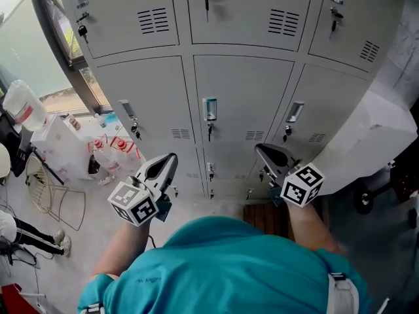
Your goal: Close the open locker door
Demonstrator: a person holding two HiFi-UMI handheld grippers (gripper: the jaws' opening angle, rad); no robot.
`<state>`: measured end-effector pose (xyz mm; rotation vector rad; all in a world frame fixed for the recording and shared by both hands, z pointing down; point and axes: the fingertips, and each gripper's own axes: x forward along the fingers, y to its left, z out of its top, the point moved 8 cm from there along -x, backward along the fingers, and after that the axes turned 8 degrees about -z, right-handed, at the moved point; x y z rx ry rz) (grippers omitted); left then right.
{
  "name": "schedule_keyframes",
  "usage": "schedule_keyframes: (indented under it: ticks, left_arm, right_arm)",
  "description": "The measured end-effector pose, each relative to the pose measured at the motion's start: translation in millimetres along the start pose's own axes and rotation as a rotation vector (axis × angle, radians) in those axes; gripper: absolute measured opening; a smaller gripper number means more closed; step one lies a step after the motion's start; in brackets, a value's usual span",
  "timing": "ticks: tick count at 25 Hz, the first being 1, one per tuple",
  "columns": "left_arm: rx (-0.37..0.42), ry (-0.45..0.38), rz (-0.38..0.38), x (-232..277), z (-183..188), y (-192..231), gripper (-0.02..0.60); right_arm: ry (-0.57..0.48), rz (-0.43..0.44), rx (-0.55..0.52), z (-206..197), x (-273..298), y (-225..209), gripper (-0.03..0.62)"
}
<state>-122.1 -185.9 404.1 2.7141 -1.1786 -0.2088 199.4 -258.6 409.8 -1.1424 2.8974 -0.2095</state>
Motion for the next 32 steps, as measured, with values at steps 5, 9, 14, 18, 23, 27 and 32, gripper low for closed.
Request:
schedule_keyframes:
  ticks: [5,9,14,18,23,27,32]
  left_arm:
    - [0.007,-0.003,-0.001,-24,6,23,0.003]
    - [-0.006,-0.011,-0.012,-27,6,29,0.003]
    - [-0.015,-0.011,-0.021,-25,3,31,0.003]
    - [-0.018,-0.007,-0.028,-21,-1,31,0.003]
    - [-0.021,-0.007,-0.033,-14,-2,32,0.003]
    - [-0.022,-0.001,-0.040,-9,-3,30,0.003]
    - [-0.019,0.000,-0.039,-5,-4,32,0.003]
  right_arm:
    - [0.007,-0.033,0.008,-1,18,18,-0.002]
    - [0.027,-0.053,-0.024,1,24,23,-0.002]
    - [0.038,-0.056,-0.032,3,26,24,-0.003]
    - [0.044,-0.058,-0.031,1,24,21,-0.003]
    - [0.051,-0.055,-0.034,-1,23,17,-0.003]
    - [0.056,-0.053,-0.034,-3,24,15,-0.003]
    - [0.058,-0.044,-0.033,-4,28,12,-0.003]
